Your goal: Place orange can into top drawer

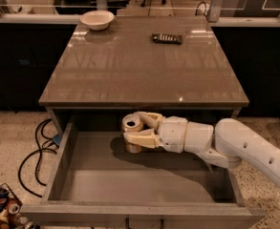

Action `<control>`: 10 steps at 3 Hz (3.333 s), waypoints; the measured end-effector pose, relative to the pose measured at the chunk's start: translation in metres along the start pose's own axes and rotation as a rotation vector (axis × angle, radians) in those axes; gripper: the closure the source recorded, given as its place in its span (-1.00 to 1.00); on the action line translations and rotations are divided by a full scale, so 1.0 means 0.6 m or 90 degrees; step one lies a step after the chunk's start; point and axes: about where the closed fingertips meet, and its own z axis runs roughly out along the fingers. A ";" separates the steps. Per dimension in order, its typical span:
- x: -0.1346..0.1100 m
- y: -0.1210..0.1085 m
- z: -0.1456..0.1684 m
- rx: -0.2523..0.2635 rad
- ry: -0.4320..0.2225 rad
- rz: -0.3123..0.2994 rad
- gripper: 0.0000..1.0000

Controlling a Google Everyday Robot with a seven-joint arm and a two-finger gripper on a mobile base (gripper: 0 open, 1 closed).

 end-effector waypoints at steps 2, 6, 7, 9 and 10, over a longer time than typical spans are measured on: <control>0.063 -0.007 0.046 -0.088 -0.042 -0.023 1.00; 0.093 0.081 0.107 -0.134 -0.027 -0.020 1.00; 0.092 0.083 0.109 -0.136 -0.027 -0.020 0.65; 0.090 0.088 0.114 -0.141 -0.028 -0.021 -0.30; 0.089 0.090 0.117 -0.144 -0.029 -0.021 -0.91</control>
Offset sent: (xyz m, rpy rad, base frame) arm 0.0164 0.0265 -0.0583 0.0686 -0.0632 0.1858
